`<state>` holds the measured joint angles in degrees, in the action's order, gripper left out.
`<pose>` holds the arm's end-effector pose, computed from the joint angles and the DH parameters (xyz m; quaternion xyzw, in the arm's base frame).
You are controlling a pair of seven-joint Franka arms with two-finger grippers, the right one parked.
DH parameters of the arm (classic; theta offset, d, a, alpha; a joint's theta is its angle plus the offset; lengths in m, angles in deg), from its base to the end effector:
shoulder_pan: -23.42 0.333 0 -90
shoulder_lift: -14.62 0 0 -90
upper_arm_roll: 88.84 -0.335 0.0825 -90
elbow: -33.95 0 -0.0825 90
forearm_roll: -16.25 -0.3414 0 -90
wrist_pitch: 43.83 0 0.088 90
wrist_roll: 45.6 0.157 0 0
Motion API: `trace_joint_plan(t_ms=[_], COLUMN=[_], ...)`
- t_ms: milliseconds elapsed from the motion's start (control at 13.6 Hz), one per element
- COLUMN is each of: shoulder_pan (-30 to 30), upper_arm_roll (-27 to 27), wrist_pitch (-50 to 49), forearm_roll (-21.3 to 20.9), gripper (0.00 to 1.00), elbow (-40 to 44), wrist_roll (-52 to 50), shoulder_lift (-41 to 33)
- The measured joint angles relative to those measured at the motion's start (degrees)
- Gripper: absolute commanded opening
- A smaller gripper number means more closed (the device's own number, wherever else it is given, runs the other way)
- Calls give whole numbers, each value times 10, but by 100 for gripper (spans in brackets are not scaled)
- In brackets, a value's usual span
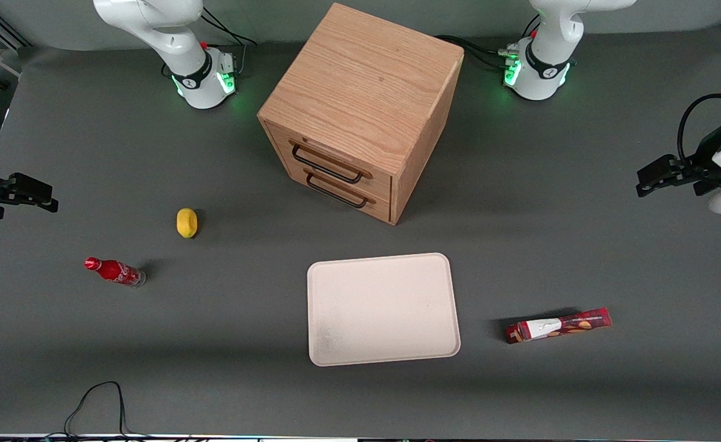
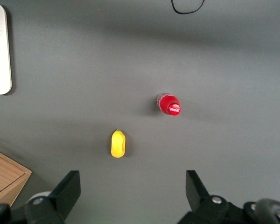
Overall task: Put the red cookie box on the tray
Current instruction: 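Move the left gripper down over the red shortbread box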
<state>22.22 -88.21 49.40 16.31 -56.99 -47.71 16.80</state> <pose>0.5286 -0.0169 0.5716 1.0000 0.0025 0.0009 0.0008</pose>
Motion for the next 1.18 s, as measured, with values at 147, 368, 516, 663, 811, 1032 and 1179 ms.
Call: trace_joint_plan(t_ms=[147,368,516,663,811,1032,1179], shoulder_pan=[0,0,0,0,-1,-21,-39], upper_arm_roll=[1,2,2,2,2,4,4], wrist_pitch=[0,0,0,3,14,19,20], forearm_roll=[0,0,0,0,0,0,0], gripper=[100,100,100,100,100,100,100], elbow=[0,0,0,2,28,119,187], wrist_roll=[0,0,0,0,-10,-43,-66], shoulder_lift=[1,1,2,11,42,134,200])
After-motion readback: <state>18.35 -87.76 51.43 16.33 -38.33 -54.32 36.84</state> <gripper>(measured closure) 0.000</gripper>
